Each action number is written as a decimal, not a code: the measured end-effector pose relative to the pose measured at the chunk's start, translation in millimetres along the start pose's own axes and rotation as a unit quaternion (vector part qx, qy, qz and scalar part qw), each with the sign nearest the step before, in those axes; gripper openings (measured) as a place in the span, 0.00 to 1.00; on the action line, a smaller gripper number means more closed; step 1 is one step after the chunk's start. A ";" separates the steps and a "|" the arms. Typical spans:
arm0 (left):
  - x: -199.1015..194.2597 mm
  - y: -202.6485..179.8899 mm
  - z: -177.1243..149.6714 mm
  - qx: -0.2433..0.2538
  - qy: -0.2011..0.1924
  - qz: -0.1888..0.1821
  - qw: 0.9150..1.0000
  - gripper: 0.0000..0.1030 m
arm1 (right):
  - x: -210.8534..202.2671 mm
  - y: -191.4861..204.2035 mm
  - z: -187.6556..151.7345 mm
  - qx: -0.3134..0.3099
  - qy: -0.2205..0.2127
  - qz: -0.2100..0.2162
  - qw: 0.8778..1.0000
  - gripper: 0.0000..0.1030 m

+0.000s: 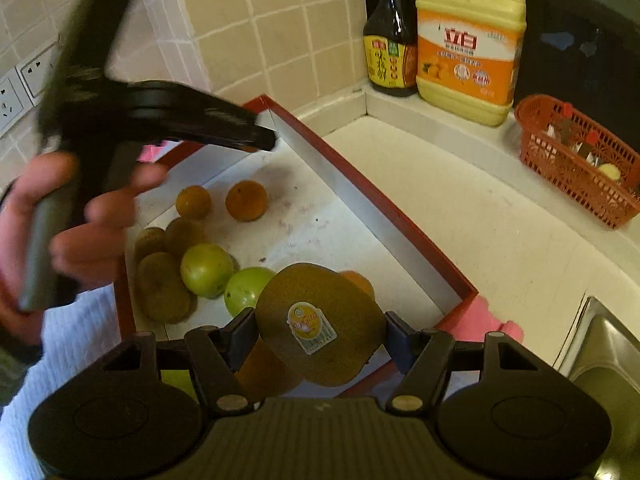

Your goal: Organize fruits

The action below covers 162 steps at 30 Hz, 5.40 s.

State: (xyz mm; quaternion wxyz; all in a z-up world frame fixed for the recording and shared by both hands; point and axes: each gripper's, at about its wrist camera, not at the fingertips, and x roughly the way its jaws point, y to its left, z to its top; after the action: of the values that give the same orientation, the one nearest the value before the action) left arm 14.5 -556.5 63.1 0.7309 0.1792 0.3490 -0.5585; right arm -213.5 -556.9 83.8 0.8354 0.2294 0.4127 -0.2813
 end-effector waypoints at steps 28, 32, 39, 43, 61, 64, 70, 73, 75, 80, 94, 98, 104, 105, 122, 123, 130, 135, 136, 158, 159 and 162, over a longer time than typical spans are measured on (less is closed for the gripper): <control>29.6 23.6 -2.4 -0.069 0.035 0.025 0.997 0.54 | 35.5 -29.2 63.2 0.031 -0.016 0.009 0.999 0.64; 11.4 25.7 -11.8 -0.075 0.020 0.064 0.995 0.78 | 21.4 -35.1 57.2 0.047 -0.019 0.017 0.999 0.64; -55.3 13.8 -32.0 -0.069 -0.025 0.097 0.993 0.78 | -9.5 -32.7 40.9 0.056 -0.029 0.033 0.997 0.69; -96.1 8.0 -40.6 -0.079 -0.048 0.112 0.989 0.78 | -26.4 -20.8 30.8 0.046 -0.036 0.039 0.998 0.72; -260.8 -10.1 -101.4 -0.087 -0.150 0.175 0.969 0.79 | -111.0 38.4 -4.5 0.018 -0.113 0.052 0.992 0.84; -282.7 -14.3 -114.5 -0.075 -0.166 0.199 0.963 0.80 | -123.0 45.1 -7.4 0.022 -0.131 0.044 0.990 0.86; -307.1 -15.4 -148.1 -0.091 -0.162 0.238 0.953 0.94 | -136.5 59.1 -13.9 0.013 -0.168 0.014 0.986 0.93; -305.8 -9.8 -164.6 -0.111 -0.141 0.249 0.952 0.94 | -133.1 65.1 -17.6 -0.001 -0.170 -0.002 0.985 0.94; -303.6 -9.3 -173.8 -0.110 -0.133 0.269 0.947 0.94 | -127.8 66.6 -20.2 -0.002 -0.162 -0.002 0.987 0.94; -298.5 -20.7 -184.2 -0.081 -0.130 0.302 0.941 0.94 | -110.4 72.2 -24.0 -0.007 -0.131 -0.006 0.991 0.94; -278.4 -23.0 -185.3 -0.072 -0.099 0.288 0.950 0.94 | -89.9 71.4 -23.6 -0.004 -0.103 -0.014 0.995 0.94; -274.1 -23.5 -185.9 -0.075 -0.092 0.287 0.951 0.94 | -87.3 72.9 -23.5 -0.010 -0.099 -0.016 0.995 0.94; -274.1 -21.1 -186.0 -0.080 -0.089 0.286 0.951 0.94 | -85.6 74.8 -24.8 -0.012 -0.094 -0.014 0.995 0.94; -274.0 -21.2 -186.1 -0.078 -0.088 0.287 0.951 0.94 | -85.3 75.0 -25.1 -0.013 -0.094 -0.014 0.995 0.94; -268.4 -21.4 -186.6 -0.070 -0.075 0.280 0.955 0.94 | -80.4 74.1 -25.5 -0.014 -0.083 -0.012 0.996 0.94; -268.1 -20.9 -186.5 -0.070 -0.074 0.279 0.955 0.94 | -80.0 74.0 -25.2 -0.015 -0.083 -0.012 0.996 0.94; -266.7 -21.8 -186.5 -0.067 -0.073 0.277 0.956 0.94 | -78.2 74.9 -24.9 -0.018 -0.081 -0.010 0.997 0.94; -264.7 -22.6 -186.0 -0.065 -0.069 0.275 0.957 0.94 | -77.0 75.6 -25.4 -0.018 -0.079 -0.011 0.997 0.94; -264.1 -22.5 -185.8 -0.065 -0.067 0.273 0.958 0.94 | -76.6 75.6 -25.7 -0.019 -0.079 -0.010 0.997 0.94; -261.7 -20.5 -185.1 -0.068 -0.064 0.275 0.957 0.94 | -72.0 74.7 -25.8 -0.024 -0.066 0.006 0.998 0.94; -261.5 -19.9 -185.1 -0.069 -0.063 0.274 0.957 0.94 | -71.7 75.0 -25.8 -0.024 -0.065 0.006 0.998 0.94; -260.8 -19.5 -185.1 -0.067 -0.062 0.275 0.957 0.94 | -71.7 75.5 -26.1 -0.023 -0.065 0.006 0.998 0.94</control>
State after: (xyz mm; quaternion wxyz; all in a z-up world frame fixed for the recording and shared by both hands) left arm -95.8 -261.7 122.8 0.8868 0.1839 0.2770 -0.3211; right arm -214.3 -465.1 139.4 0.8671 0.1939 0.3626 -0.2811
